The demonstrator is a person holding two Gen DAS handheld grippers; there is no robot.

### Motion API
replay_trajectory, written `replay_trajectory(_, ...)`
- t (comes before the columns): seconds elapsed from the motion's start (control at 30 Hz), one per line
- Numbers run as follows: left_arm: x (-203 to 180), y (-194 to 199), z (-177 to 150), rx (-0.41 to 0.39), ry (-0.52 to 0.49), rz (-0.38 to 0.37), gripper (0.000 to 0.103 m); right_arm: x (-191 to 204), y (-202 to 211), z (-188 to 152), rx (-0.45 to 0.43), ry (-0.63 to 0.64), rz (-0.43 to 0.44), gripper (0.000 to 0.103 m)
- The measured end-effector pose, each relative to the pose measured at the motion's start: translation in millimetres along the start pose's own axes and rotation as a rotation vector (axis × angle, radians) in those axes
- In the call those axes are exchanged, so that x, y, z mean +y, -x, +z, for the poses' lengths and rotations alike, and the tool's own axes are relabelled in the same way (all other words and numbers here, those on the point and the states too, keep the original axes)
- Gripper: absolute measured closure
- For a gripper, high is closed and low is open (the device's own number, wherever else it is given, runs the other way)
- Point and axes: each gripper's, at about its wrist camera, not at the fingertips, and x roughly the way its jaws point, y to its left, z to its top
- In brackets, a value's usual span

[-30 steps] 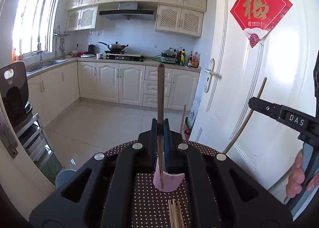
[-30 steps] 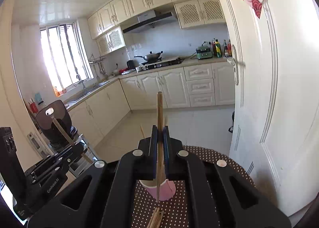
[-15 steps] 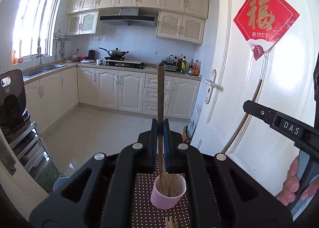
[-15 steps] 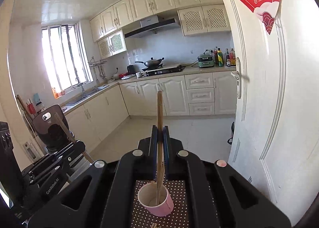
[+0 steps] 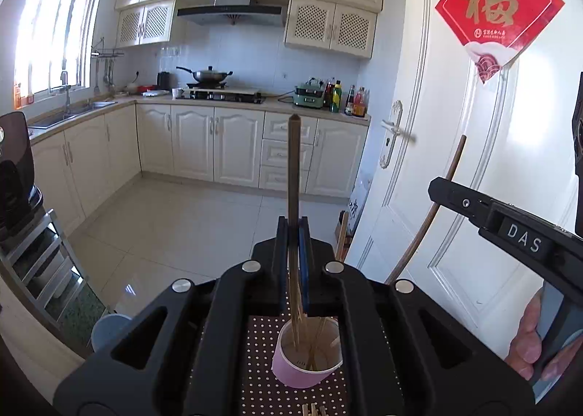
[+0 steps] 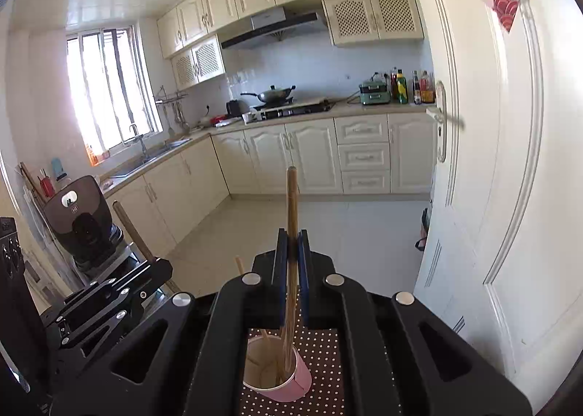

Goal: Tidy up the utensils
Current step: 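Lower the held chopstick down into the pink cup with the left gripper, then open the left gripper to release the chopstick inside the cup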

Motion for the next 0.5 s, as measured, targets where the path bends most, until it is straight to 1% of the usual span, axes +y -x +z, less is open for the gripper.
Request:
replay_trajectory(0.4, 7, -43, -23, 0.089, 0.016, -0.011, 0.097, -5, -50, -26, 0.136, -0.012, -0.006, 0.099)
replay_trajectory(0.5, 8, -52, -27, 0.103, 0.017, -0.009, 0.097, -4, -55, -28, 0.153, -0.01, -0.003, 0.099)
